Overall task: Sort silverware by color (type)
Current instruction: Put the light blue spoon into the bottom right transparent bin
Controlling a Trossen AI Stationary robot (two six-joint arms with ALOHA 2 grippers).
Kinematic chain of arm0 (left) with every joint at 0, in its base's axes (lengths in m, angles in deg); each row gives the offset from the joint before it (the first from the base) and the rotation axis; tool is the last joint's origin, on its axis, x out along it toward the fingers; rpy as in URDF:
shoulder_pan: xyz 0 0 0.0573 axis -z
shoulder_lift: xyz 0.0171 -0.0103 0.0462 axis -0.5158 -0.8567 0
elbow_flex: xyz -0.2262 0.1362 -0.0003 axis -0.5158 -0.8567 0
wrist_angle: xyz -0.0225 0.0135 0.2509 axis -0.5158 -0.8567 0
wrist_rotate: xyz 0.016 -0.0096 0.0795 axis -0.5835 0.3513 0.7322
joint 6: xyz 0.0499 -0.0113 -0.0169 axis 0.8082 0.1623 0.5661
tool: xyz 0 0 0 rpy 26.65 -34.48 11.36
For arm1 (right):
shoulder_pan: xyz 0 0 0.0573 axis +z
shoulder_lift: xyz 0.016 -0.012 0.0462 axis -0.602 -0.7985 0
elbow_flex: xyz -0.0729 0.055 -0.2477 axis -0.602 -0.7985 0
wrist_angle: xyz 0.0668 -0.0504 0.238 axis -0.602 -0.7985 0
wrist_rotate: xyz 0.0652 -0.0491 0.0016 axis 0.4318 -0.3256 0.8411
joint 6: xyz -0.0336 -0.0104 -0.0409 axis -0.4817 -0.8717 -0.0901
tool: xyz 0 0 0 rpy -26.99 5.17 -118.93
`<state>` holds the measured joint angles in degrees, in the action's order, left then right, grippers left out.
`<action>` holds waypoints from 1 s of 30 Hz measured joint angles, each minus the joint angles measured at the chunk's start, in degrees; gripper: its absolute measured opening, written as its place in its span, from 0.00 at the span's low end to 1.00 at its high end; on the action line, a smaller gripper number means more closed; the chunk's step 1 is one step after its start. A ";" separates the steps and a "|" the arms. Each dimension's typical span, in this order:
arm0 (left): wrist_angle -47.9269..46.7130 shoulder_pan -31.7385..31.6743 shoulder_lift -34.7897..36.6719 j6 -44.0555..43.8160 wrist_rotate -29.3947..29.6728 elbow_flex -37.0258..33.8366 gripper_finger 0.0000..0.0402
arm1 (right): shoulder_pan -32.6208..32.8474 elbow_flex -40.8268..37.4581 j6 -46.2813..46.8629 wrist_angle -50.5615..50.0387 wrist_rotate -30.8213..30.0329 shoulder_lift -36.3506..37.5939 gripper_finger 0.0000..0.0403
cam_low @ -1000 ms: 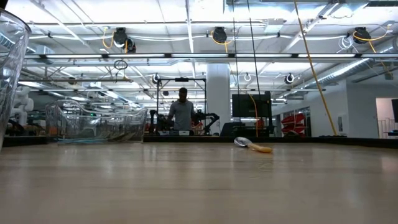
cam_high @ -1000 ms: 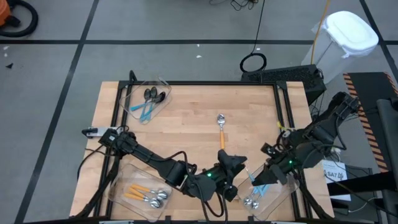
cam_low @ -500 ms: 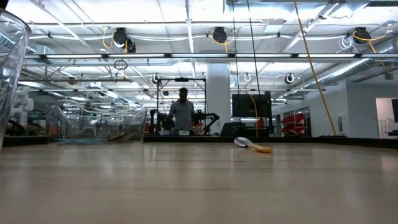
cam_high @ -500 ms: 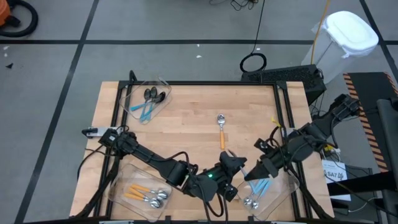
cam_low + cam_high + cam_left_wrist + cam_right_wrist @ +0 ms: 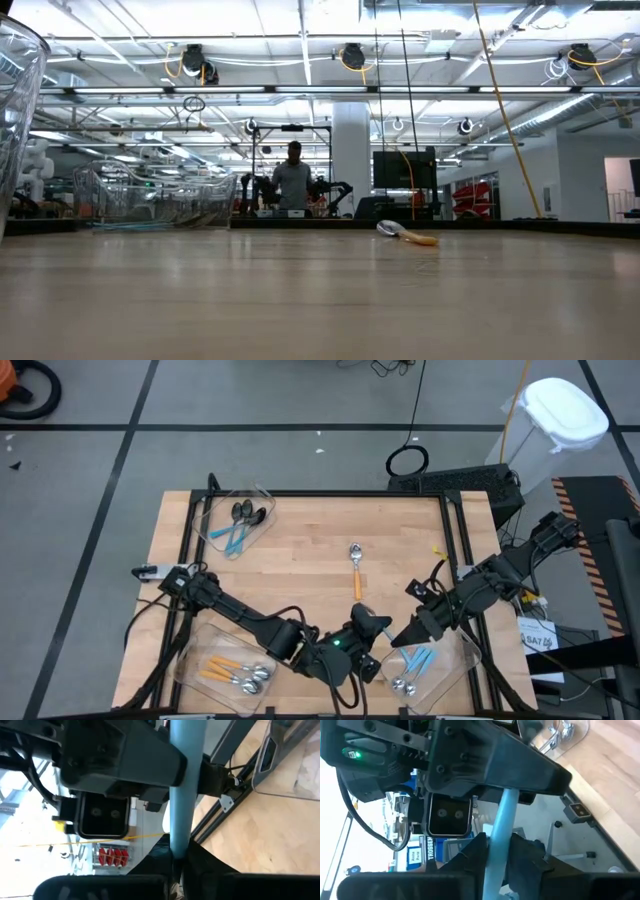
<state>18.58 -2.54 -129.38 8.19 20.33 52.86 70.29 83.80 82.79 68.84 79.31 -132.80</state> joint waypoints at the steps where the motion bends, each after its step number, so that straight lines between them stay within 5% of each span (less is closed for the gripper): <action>1: -0.14 -0.04 -0.03 -0.75 -0.02 0.00 0.03 | 0.00 0.00 -0.34 -0.32 -0.09 0.04 0.19; 12: -6.51 -0.09 -0.11 -21.02 -0.06 -0.04 0.03 | 0.02 0.02 -2.73 -6.33 -0.56 2.72 0.35; 22: -17.01 -1.18 -0.09 -64.28 -8.89 -0.02 0.03 | 0.08 0.05 -12.44 -14.26 -6.43 6.28 0.39; 30: -22.25 -2.10 -0.09 -85.17 -16.53 -0.02 0.03 | 0.09 0.04 -18.52 -16.41 -6.51 6.60 0.39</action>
<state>-3.66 -4.64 -129.47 -76.99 3.81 52.84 70.38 83.85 64.28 52.43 72.79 -126.21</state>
